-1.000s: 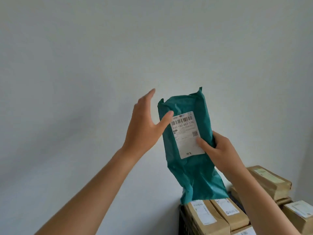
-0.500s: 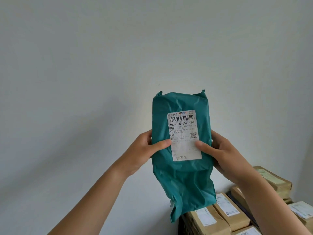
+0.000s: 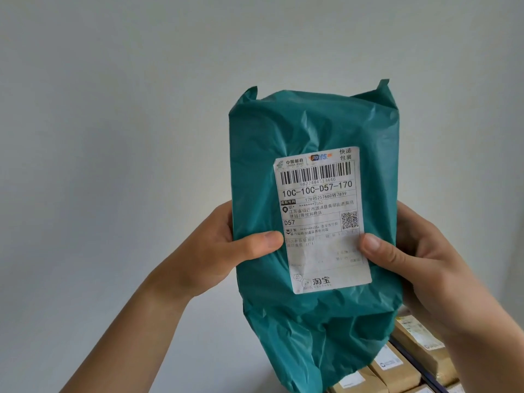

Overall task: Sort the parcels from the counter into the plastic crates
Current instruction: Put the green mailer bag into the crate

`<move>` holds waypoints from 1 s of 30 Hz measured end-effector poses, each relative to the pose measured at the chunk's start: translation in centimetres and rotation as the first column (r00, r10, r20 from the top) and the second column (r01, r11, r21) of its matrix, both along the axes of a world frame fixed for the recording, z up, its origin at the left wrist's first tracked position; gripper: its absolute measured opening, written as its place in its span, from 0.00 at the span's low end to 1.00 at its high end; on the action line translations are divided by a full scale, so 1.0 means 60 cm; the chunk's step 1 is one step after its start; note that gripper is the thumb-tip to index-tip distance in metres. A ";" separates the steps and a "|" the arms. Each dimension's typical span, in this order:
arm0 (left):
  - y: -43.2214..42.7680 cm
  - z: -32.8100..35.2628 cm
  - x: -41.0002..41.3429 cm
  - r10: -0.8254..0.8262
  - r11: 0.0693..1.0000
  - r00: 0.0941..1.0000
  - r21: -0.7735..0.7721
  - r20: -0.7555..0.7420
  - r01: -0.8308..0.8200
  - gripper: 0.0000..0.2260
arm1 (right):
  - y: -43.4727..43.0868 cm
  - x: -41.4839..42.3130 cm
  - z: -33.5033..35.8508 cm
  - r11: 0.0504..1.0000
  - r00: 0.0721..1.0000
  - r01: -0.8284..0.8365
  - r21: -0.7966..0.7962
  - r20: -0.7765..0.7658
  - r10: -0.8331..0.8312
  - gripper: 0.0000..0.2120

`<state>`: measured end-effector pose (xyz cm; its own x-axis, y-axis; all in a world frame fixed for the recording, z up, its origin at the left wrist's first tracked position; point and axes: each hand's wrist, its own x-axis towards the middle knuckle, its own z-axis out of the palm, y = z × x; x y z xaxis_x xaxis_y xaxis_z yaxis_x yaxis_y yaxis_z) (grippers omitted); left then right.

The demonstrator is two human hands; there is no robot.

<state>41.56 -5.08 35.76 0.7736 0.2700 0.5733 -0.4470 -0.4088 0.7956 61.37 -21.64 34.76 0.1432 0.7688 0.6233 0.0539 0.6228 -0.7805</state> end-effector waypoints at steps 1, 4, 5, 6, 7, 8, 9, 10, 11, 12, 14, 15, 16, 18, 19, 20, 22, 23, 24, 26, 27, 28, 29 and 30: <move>0.000 0.001 -0.001 -0.001 1.000 1.000 -0.003 0.003 0.001 0.16 | 0.000 -0.003 0.002 1.000 1.000 0.006 0.008 0.007 -0.006 0.20; 0.004 0.002 -0.003 -0.002 1.000 1.000 -0.006 0.008 0.002 0.16 | 0.002 -0.007 0.004 1.000 1.000 0.023 0.016 0.015 -0.023 0.20; 0.005 0.003 -0.003 -0.003 1.000 1.000 -0.006 0.007 0.003 0.16 | 0.003 -0.009 0.005 0.999 0.999 0.030 0.014 0.019 -0.030 0.20; 0.006 0.003 -0.004 -0.002 1.000 1.000 -0.005 0.007 0.003 0.16 | 0.004 -0.010 0.005 0.999 0.999 0.031 0.011 0.021 -0.031 0.20; 0.008 0.002 -0.005 -0.005 1.000 1.000 -0.003 0.008 0.005 0.16 | 0.005 -0.009 0.004 1.000 0.999 0.027 0.008 0.023 -0.027 0.20; 0.009 0.002 -0.006 -0.009 1.000 1.000 -0.001 0.009 0.009 0.16 | 0.005 -0.010 0.005 1.000 0.999 0.021 0.007 0.026 -0.021 0.20; 0.011 0.001 -0.008 -0.011 1.000 1.000 0.000 0.012 0.011 0.16 | 0.006 -0.013 0.005 1.000 0.999 0.015 0.004 0.029 -0.015 0.19; 0.012 0.000 -0.010 -0.008 1.000 1.000 0.001 0.015 0.008 0.16 | 0.007 -0.015 0.005 1.000 0.999 0.001 0.000 0.036 -0.001 0.19; 0.014 0.000 -0.013 -0.006 1.000 1.000 0.003 0.017 0.006 0.16 | 0.008 -0.015 0.004 1.000 0.999 -0.016 -0.010 0.045 0.017 0.21; 0.016 -0.001 -0.015 -0.008 1.000 1.000 0.004 0.017 0.008 0.16 | 0.010 -0.017 0.004 0.999 0.998 -0.031 -0.022 0.059 0.032 0.24; 0.021 -0.004 -0.020 -0.025 1.000 1.000 0.003 0.015 0.025 0.16 | 0.015 -0.020 0.001 0.999 0.997 -0.046 -0.025 0.061 0.048 0.25; 0.026 -0.007 -0.021 -0.035 0.999 0.999 -0.001 0.013 0.035 0.16 | 0.020 -0.020 -0.001 0.999 0.998 -0.045 -0.019 0.050 0.046 0.23; 0.032 -0.011 -0.022 -0.040 0.999 0.999 -0.007 0.009 0.040 0.17 | 0.026 -0.020 -0.004 0.999 0.999 -0.036 -0.017 0.036 0.037 0.21; 0.050 -0.021 -0.020 -0.039 0.999 0.999 -0.036 -0.005 0.038 0.17 | 0.042 -0.017 -0.011 0.998 0.999 -0.033 -0.046 0.021 0.034 0.22; 0.063 -0.027 -0.016 -0.036 0.998 0.999 -0.056 -0.020 0.035 0.16 | 0.053 -0.012 -0.016 0.996 0.999 -0.042 -0.081 0.019 0.044 0.23; 0.077 -0.035 -0.011 -0.029 0.996 0.999 -0.082 -0.039 0.026 0.17 | 0.067 -0.008 -0.021 0.992 0.999 -0.043 -0.120 0.012 0.045 0.24; 0.108 -0.055 0.003 0.004 0.989 0.996 -0.146 -0.086 -0.016 0.16 | 0.103 0.003 -0.035 0.981 1.000 -0.010 -0.195 -0.026 0.005 0.25; 0.122 -0.066 0.011 0.030 0.983 0.993 -0.177 -0.110 -0.050 0.16 | 0.122 0.008 -0.044 0.972 0.999 0.020 -0.232 -0.042 -0.031 0.25; 0.135 -0.077 0.017 0.056 0.975 0.990 -0.205 -0.133 -0.083 0.16 | 0.141 0.011 -0.052 0.963 0.997 0.050 -0.267 -0.049 -0.066 0.25; 0.155 -0.101 0.025 0.094 0.957 0.982 -0.257 -0.166 -0.135 0.17 | 0.172 0.013 -0.069 0.941 0.992 0.097 -0.323 -0.042 -0.117 0.26; 0.163 -0.112 0.028 0.109 0.948 0.979 -0.277 -0.172 -0.155 0.17 | 0.184 0.014 -0.077 0.932 0.990 0.118 -0.344 -0.034 -0.138 0.26; 0.169 -0.122 0.031 0.121 0.940 0.978 -0.296 -0.172 -0.169 0.16 | 0.194 0.015 -0.085 0.924 0.987 0.138 -0.357 -0.028 -0.158 0.26; 0.173 -0.131 0.033 0.134 0.932 0.977 -0.315 -0.165 -0.181 0.16 | 0.202 0.015 -0.090 0.918 0.984 0.160 -0.363 -0.021 -0.179 0.25; 0.176 -0.138 0.035 0.144 0.923 0.977 -0.336 -0.157 -0.189 0.16 | 0.208 0.016 -0.096 0.913 0.978 0.187 -0.363 -0.016 -0.206 0.23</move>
<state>43.67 5.47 27.46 0.7601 0.5653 0.3205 -0.2825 -0.1566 0.9464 62.31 -9.19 29.00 0.3392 0.8919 0.2992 0.0994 0.2822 -0.9542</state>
